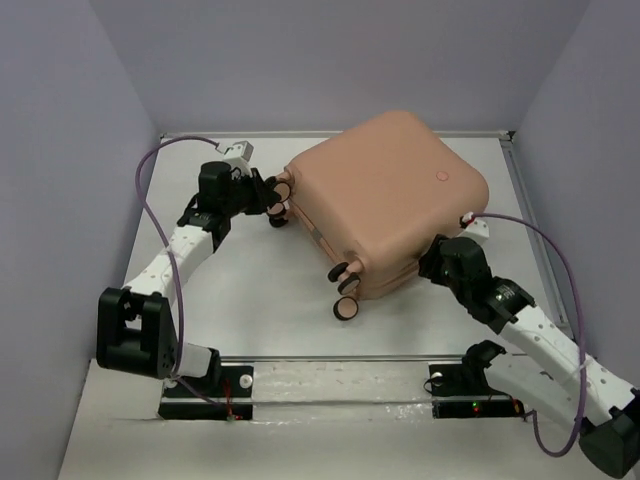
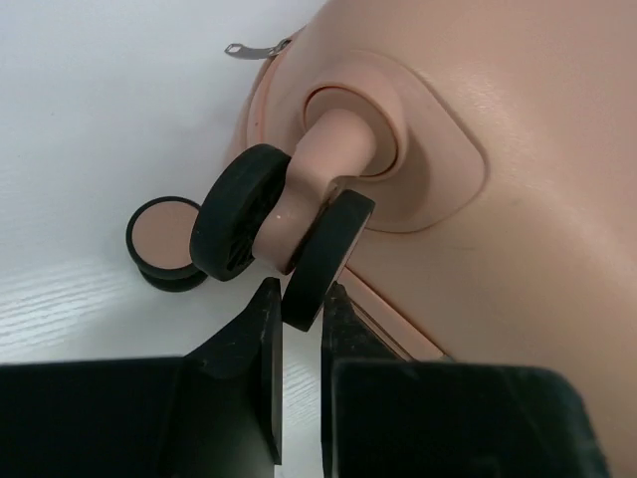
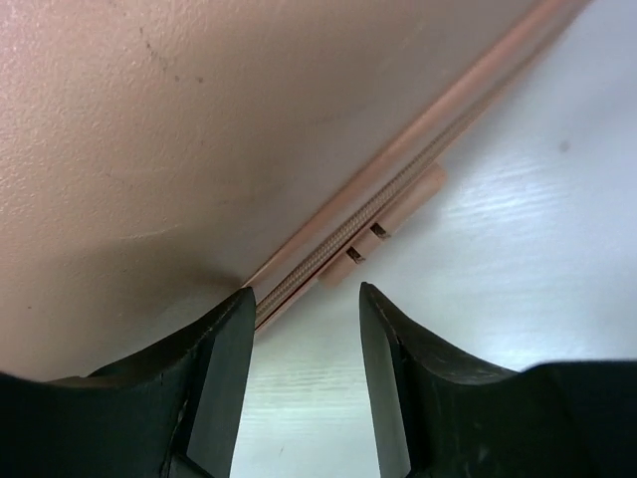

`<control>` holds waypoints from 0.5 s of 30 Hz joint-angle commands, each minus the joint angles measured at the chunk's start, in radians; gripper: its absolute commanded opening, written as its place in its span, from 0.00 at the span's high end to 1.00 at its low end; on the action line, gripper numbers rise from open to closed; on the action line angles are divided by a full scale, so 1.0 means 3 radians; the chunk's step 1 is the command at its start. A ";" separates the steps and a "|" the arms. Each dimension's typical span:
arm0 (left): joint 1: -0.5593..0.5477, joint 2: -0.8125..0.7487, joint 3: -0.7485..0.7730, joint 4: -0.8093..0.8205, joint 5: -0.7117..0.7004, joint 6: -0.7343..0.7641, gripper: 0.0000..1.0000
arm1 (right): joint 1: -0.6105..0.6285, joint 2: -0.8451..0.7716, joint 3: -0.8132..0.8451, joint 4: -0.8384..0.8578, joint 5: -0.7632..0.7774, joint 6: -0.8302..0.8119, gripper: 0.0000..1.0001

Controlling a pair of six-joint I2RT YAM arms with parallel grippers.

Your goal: Pack the luggage

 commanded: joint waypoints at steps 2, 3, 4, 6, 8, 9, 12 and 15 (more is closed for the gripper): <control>-0.0189 -0.0623 -0.0285 0.0061 -0.0360 -0.0420 0.94 | -0.0558 0.0408 0.0019 0.1050 -0.0518 -0.0664 0.48; -0.0190 -0.0624 -0.0326 0.0041 -0.0421 -0.0420 0.94 | -0.0559 0.0495 0.0060 0.1052 -0.0605 -0.0711 0.48; -0.0266 -0.0675 -0.0356 0.0031 -0.0462 -0.0451 0.94 | -0.0559 0.0587 0.0121 0.1153 -0.0657 -0.0747 0.48; -0.0327 -0.0838 -0.0463 0.0015 -0.0554 -0.0517 0.94 | -0.0559 0.0796 0.0264 0.1261 -0.0769 -0.0838 0.48; -0.0394 -0.0987 -0.0540 0.0015 -0.0570 -0.0579 0.94 | -0.0619 0.0864 0.0310 0.1405 -0.0856 -0.0905 0.49; -0.0430 -0.1038 -0.0612 0.0005 -0.0606 -0.0589 0.94 | -0.0660 0.0935 0.0356 0.1466 -0.0912 -0.0926 0.49; -0.0644 -0.1313 -0.0801 -0.0010 -0.0677 -0.0655 0.94 | -0.0798 0.1073 0.0448 0.1548 -0.1234 -0.1069 0.49; -0.0940 -0.1615 -0.1025 -0.0041 -0.0805 -0.0757 0.94 | -0.0885 0.1364 0.0688 0.1635 -0.1520 -0.1217 0.48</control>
